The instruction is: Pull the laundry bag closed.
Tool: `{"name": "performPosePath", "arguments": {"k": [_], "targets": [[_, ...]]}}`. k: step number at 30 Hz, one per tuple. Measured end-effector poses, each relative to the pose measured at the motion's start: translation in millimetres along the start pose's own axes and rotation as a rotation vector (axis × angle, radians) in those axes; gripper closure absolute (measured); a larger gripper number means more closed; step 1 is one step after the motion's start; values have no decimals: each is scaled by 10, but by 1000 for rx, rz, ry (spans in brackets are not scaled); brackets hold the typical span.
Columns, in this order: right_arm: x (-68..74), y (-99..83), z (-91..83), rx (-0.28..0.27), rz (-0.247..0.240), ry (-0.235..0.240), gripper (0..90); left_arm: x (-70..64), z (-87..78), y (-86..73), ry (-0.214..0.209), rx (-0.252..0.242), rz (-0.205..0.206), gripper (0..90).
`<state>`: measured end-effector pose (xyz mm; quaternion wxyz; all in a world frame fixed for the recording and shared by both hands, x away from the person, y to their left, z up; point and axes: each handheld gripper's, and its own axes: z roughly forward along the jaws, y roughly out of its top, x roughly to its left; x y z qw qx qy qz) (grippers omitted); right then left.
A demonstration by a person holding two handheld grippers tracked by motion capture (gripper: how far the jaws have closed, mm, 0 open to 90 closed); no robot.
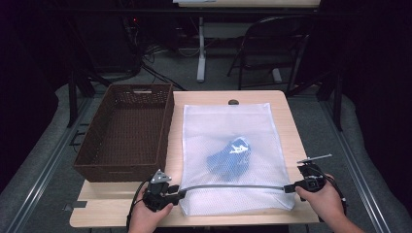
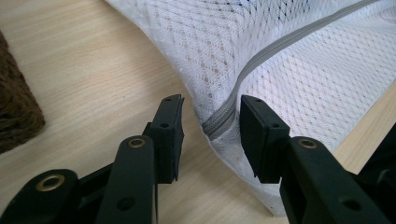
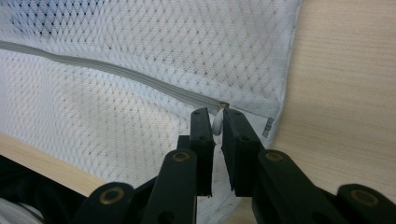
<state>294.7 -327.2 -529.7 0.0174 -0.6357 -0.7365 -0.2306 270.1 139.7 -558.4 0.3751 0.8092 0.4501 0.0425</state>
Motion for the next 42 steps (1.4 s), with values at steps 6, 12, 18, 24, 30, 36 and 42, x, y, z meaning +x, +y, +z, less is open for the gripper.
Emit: {"name": "performPosePath", "arguments": {"k": [6, 12, 18, 24, 30, 36, 42], "targets": [[58, 9, -10, -9, -18, 15, 808, 16, -47, 7, -4, -20, -8, 592], [105, 15, 16, -10, -34, 22, 815, 16, -81, 7, 6, -29, -4, 592], [118, 16, 40, -16, -36, 35, 809, 58, -125, -2, 15, -40, -16, 594], [126, 18, 31, -21, -34, 31, 794, 94, -193, 2, 21, -61, -29, 594], [128, 24, 5, -30, -41, 37, 760, 170, -291, -28, 37, -79, -38, 592], [156, 45, -56, -61, -50, 62, 681, 257, -372, -56, 50, -102, -57, 589], [235, 81, -133, -114, -98, 85, 625, 279, -425, -59, 59, -121, -58, 578]]}}
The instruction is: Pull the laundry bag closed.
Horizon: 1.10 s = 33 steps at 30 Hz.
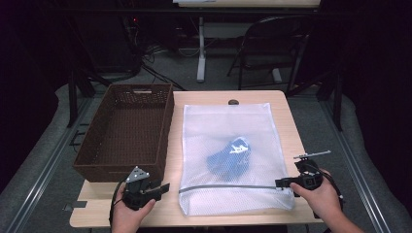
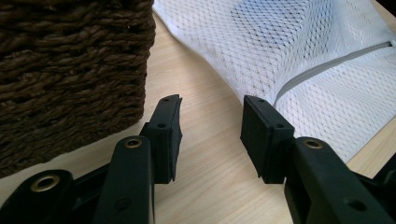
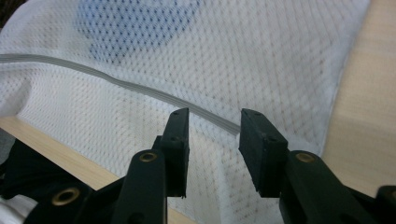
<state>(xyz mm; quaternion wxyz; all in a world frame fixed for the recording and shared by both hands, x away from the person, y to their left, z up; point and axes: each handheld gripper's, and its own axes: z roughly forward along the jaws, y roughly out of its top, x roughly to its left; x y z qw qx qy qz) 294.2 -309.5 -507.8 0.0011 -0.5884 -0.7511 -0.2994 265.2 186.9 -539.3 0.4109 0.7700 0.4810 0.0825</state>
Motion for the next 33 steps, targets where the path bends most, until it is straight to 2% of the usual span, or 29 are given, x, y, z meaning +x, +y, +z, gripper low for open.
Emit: {"name": "performPosePath", "arguments": {"k": [5, 7, 11, 15, 19, 23, 28, 33], "targets": [[76, 15, -15, -51, -60, -3, 565, 19, -31, 1, 2, -2, -1, 569], [92, 7, -23, -73, -81, -7, 550, 30, -45, -11, 16, -9, 3, 563], [139, -55, -62, -143, -129, -3, 506, 62, -98, -28, 28, -20, 2, 552], [245, -185, -127, -223, -241, -10, 497, 107, -157, -46, 49, -32, 14, 544], [334, -346, -186, -303, -300, 7, 497, 144, -221, -61, 58, -33, 13, 535], [363, -475, -209, -347, -345, 0, 507, 176, -266, -86, 74, -43, 20, 529], [401, -596, -184, -354, -398, -3, 520, 207, -310, -130, 85, -44, 29, 520], [449, -663, -104, -340, -412, 10, 520, 257, -355, -181, 90, -39, 31, 510]]}}
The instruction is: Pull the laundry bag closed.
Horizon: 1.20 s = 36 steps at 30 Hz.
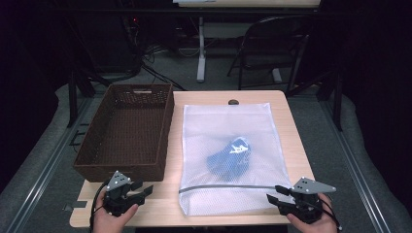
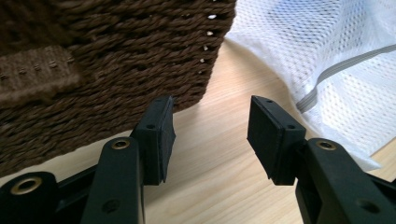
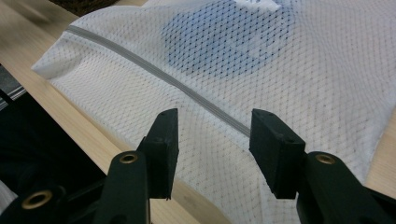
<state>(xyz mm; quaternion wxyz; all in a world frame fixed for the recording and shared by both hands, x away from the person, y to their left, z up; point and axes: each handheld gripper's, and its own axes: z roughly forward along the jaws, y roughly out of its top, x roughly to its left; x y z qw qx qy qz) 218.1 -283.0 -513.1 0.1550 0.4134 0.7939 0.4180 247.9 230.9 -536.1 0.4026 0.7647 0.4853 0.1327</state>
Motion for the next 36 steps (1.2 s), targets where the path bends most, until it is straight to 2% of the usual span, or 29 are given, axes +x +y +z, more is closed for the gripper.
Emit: {"name": "performPosePath", "arguments": {"k": [2, 5, 7, 11, 19, 27, 31, 36], "targets": [[13, -20, 31, -14, -10, 8, 521, 28, 4, -20, 3, -1, -11, 506], [36, -64, 91, -24, -16, 25, 514, 84, 29, -43, 9, 13, -11, 506], [59, -96, 129, -25, -30, 26, 503, 105, 52, -59, 12, 5, -8, 506], [96, -152, 215, -32, -54, 27, 472, 159, 72, -88, 42, 4, -2, 502], [117, -231, 346, -32, -28, 50, 475, 252, 71, -126, 68, -10, -32, 496], [119, -297, 421, -21, -17, 57, 478, 357, 23, -138, 72, -26, -71, 490], [138, -314, 454, -4, -41, 63, 505, 399, 11, -145, 68, -22, -84, 490], [146, -305, 452, -9, -41, 72, 519, 437, 21, -160, 53, -17, -115, 494]]}}
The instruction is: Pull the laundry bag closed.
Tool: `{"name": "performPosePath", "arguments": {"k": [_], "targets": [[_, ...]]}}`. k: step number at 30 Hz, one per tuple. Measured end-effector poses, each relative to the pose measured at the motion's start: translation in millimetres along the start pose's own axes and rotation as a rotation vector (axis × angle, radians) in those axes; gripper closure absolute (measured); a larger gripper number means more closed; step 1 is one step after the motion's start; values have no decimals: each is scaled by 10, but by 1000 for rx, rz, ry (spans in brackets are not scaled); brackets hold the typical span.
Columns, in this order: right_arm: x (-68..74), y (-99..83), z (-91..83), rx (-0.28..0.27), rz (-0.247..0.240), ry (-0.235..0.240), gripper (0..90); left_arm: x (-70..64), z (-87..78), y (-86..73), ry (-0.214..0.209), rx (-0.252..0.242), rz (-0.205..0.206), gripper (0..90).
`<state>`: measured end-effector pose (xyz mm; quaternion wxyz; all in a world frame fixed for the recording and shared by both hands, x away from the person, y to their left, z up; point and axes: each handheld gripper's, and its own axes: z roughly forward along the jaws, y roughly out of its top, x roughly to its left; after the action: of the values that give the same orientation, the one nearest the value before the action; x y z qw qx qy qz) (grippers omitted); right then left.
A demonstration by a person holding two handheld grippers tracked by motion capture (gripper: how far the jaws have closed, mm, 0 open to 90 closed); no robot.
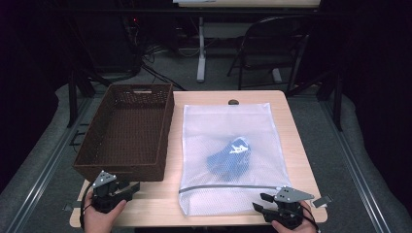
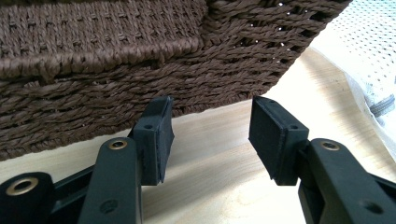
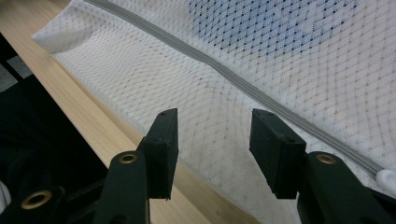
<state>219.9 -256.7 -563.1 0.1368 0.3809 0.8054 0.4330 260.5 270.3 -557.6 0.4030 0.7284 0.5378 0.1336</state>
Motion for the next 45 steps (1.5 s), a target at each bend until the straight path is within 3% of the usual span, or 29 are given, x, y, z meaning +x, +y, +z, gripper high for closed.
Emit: {"name": "performPosePath", "arguments": {"k": [13, 45], "targets": [[-40, -22, 48, 14, 3, 2, 508, 85, 8, -4, 31, 19, -22, 493], [-152, -31, 23, 5, 52, -6, 502, 109, 65, -15, 57, 52, -23, 478]]}}
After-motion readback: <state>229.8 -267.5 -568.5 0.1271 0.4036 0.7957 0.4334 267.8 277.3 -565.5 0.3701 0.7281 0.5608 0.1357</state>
